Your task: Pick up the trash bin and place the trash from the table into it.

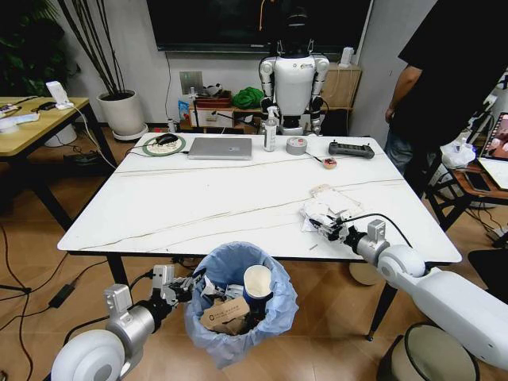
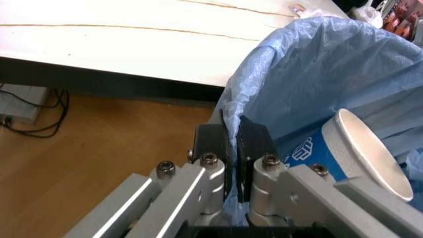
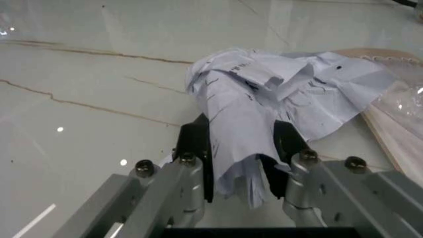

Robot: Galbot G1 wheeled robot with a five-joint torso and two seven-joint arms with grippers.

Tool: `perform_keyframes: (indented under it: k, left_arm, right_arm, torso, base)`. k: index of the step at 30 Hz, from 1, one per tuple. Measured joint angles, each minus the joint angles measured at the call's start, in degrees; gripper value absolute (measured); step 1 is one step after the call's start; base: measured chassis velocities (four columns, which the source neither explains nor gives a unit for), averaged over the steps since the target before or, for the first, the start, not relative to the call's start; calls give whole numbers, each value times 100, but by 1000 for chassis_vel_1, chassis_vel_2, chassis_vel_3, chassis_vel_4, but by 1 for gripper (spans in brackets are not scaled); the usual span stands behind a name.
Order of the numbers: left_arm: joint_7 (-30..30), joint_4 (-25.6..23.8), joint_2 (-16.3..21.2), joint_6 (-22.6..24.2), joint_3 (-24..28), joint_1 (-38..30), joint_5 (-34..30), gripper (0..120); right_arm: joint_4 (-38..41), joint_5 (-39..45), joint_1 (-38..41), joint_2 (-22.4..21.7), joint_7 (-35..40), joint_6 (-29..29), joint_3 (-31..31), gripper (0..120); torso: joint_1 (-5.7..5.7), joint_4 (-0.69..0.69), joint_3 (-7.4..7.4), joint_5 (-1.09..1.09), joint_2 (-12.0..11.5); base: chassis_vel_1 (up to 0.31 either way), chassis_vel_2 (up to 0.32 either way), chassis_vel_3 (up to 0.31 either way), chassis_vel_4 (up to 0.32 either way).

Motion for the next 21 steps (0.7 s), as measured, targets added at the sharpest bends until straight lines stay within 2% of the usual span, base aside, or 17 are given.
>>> perform_keyframes:
  k: [1,2,5,10,17,21]
  left_arm:
    - [0,1,0,0,1,0,0,0]
    - [0,3,1,0,2,-1,0,0]
    - [0,9,1,0,4,-5,0,0]
    - [0,9,2,-1,7,-11,-3,0]
    - [-1,8,-3,-1,27,-43,-13,0]
    - [-5,-6,-14,-1,61,-47,-18,0]
  right_arm:
    - [0,5,5,3,-4,8,-1,22]
    - [0,12,12,8,-12,20,-4,12]
    - [-5,59,70,41,-71,86,-8,0]
    - [128,203,197,30,-272,211,46,0]
    - [1163,535,474,-378,-1107,474,36,0]
    - [2147,653,910,-534,-1834,674,-528,0]
  torso:
    - [0,0,0,0,0]
    - [0,0,0,0,0]
    - [0,0,0,1,0]
    - [0,1,0,2,0]
    - [0,0,-1,-2,0]
    - [0,1,-1,-1,0]
  base:
    - [0,0,0,0]
    - [0,0,0,0]
    - [0,0,0,0]
    - [0,0,0,0]
    - [0,0,0,0]
    - [0,0,0,0]
